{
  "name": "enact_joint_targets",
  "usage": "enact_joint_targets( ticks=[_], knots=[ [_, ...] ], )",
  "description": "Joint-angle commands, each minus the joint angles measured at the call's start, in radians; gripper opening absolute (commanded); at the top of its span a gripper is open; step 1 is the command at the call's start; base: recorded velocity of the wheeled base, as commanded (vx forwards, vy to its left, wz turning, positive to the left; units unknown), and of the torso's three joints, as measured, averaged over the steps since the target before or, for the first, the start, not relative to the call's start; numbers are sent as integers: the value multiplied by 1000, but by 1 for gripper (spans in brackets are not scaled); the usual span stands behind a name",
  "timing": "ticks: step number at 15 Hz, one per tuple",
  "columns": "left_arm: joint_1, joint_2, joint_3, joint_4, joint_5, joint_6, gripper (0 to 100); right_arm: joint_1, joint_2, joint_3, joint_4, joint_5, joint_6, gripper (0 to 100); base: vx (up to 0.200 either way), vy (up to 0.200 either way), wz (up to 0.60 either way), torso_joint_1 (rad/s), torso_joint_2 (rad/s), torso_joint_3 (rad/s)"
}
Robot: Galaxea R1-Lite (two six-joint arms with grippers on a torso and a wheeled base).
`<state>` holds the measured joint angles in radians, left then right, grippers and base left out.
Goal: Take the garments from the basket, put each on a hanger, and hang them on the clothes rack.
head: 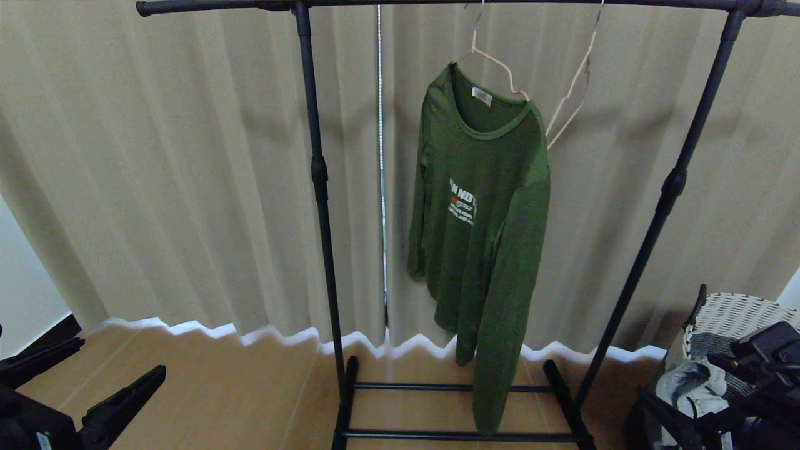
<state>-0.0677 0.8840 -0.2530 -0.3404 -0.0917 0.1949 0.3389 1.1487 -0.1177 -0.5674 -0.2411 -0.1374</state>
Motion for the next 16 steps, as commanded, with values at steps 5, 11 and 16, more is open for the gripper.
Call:
enact_joint_targets(
  ticks=[5, 11, 16],
  knots=[
    [-1, -43, 11, 0, -2, -2, 100, 0, 2, -8, -6, 3, -7, 100, 0, 0, 0, -2, 20, 16],
    [-1, -45, 20, 1, -2, 38, 100, 0, 2, -14, -5, 2, -7, 100, 0, 0, 0, 0, 0, 0],
    [-1, -71, 20, 3, -2, 40, 100, 0, 2, -13, -2, 2, -7, 100, 0, -200, 0, 1, 1, 3]
  ],
)
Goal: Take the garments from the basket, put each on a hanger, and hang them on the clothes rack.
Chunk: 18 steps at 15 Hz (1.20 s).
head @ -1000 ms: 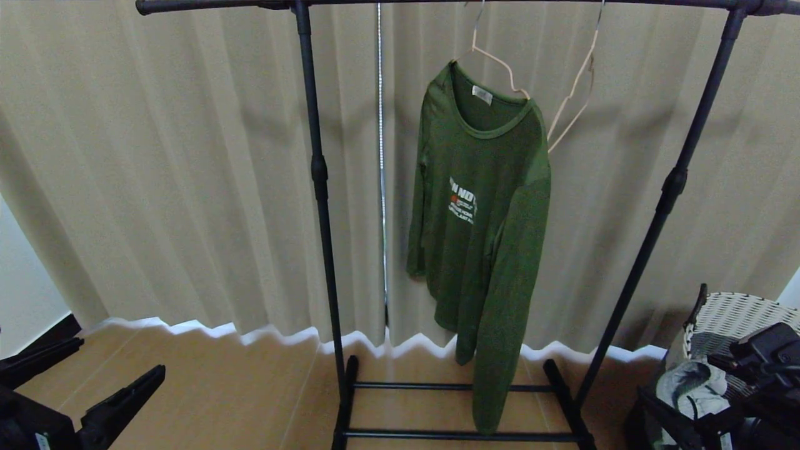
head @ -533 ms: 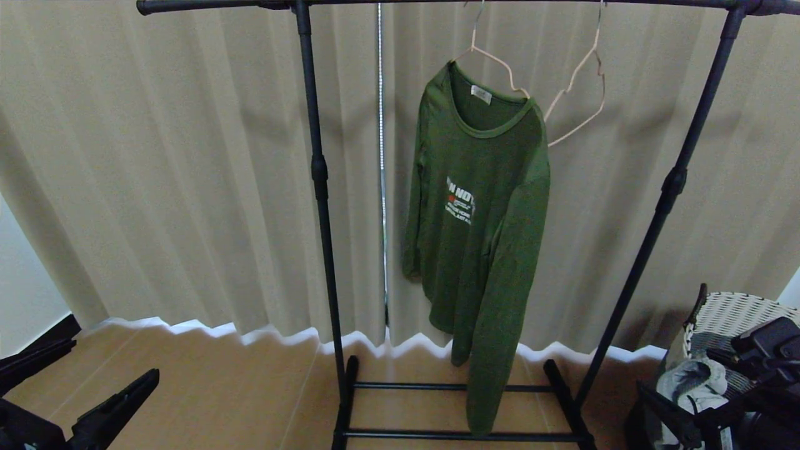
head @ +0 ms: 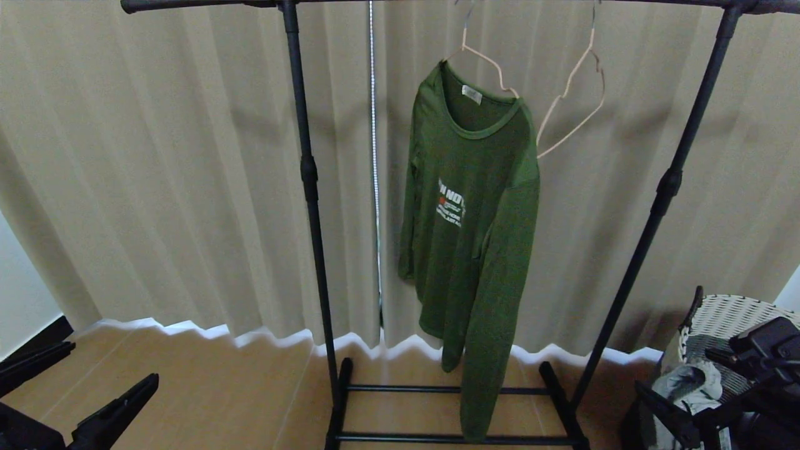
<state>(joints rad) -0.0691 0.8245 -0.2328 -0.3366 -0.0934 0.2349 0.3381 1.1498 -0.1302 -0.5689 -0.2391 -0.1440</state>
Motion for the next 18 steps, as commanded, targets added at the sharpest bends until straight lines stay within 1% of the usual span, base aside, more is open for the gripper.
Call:
enact_joint_targets(
  ticks=[1, 12, 15, 17, 18],
  knots=[
    [0, -13, 1, -1, 0, 0, 100, -1, 1, 0, 0, 0, 0, 100, 0, -200, 0, -7, 2, 2],
    [-1, -7, 12, -1, 0, 1, 100, -1, -9, 4, 0, -8, 1, 100, 0, -200, 0, 3, 3, 3],
    [-1, -7, 20, -1, -2, 1, 100, -1, -19, 38, -3, -5, 3, 100, 0, 0, 0, 0, 0, 0],
    [-1, 1, 16, -1, -2, 0, 100, -21, -18, 31, 4, -3, -6, 100, 0, 0, 0, 0, 0, 0],
    [-1, 8, 15, -1, -2, 0, 100, -42, -10, 31, 7, -2, -58, 100, 0, 0, 0, 0, 0, 0]
  ],
)
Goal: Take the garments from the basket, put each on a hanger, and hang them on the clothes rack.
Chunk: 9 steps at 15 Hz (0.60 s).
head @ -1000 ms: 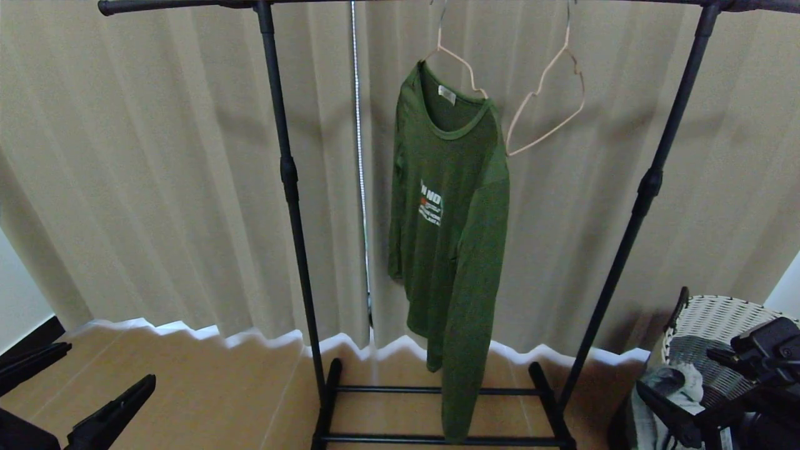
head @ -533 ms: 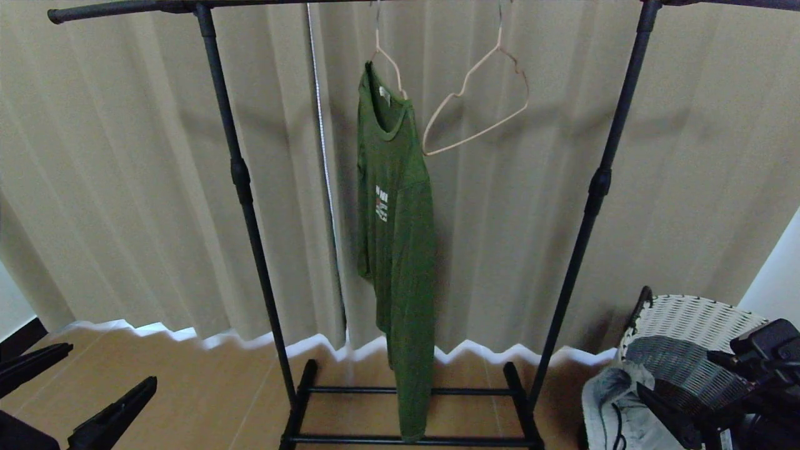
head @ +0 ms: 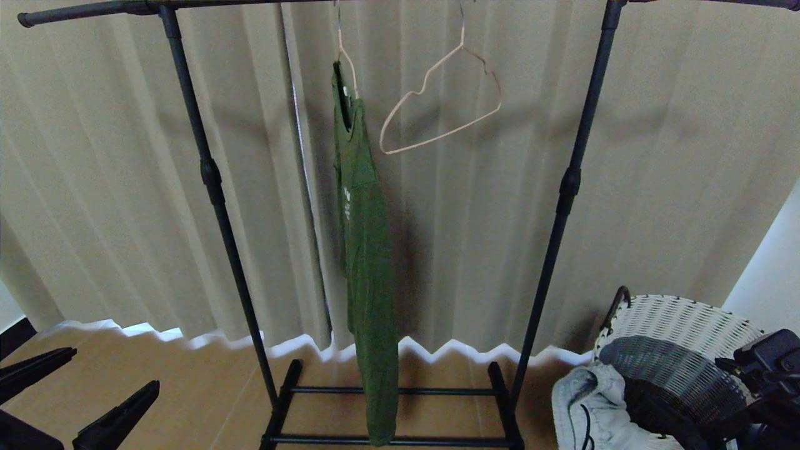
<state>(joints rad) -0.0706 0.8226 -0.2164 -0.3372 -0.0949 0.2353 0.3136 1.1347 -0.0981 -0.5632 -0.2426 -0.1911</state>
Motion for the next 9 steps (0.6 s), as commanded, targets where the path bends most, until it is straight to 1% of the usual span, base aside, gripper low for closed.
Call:
enact_joint_targets(
  ticks=[1, 3, 4, 6, 9],
  knots=[
    [0, 17, -1, 0, 0, -1, 100, -42, 13, -2, 3, 3, -57, 100, 0, 0, 0, 0, 0, 0],
    [0, 26, -3, -2, 0, -2, 100, -114, 60, 0, 2, 5, -111, 100, 0, 0, 0, 0, 0, 0],
    [0, 26, -3, -2, 0, -1, 100, -130, 96, -5, 2, 5, -119, 100, 200, 0, 0, 12, 2, 2],
    [-1, 23, -1, -2, 0, -1, 100, -130, 137, -8, 0, 5, -119, 100, 200, 0, 0, 5, 5, 5],
    [-3, 24, -1, -2, 0, -1, 100, -119, 246, -9, 0, 5, -122, 100, 200, 0, 0, 4, -1, 2]
  ],
)
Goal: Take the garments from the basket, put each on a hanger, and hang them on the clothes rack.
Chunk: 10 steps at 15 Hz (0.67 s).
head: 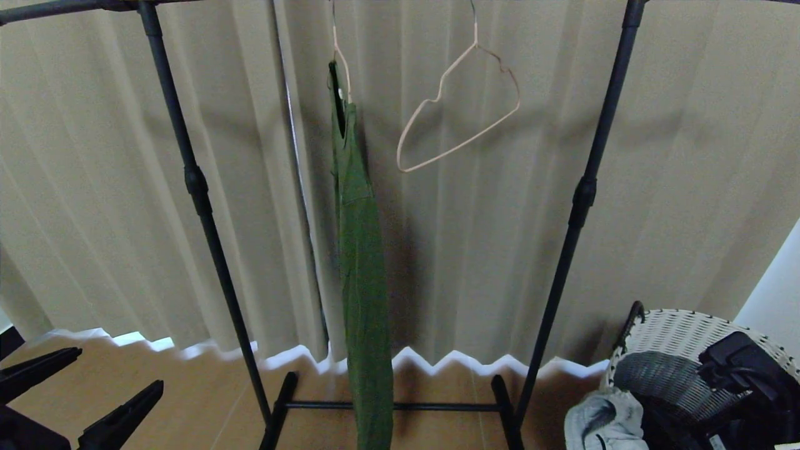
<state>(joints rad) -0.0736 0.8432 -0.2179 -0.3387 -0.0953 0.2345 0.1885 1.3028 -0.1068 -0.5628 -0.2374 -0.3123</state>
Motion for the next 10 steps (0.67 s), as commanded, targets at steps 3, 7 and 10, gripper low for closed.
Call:
enact_joint_targets(
  ticks=[3, 7, 10],
  knots=[
    [-2, 2, 6, 0, 0, 2, 100, 8, 165, -1, -2, 0, -83, 100, 0, 0, 0, 0, 0, 0],
    [-2, 0, 6, 0, 0, 2, 100, 23, 282, -47, -2, 0, -151, 100, 0, 0, 0, 0, 0, 0],
    [-2, 0, 6, 0, 0, 2, 100, 55, 417, -103, -12, -10, -149, 100, 0, 0, 0, 0, 0, 0]
  ],
)
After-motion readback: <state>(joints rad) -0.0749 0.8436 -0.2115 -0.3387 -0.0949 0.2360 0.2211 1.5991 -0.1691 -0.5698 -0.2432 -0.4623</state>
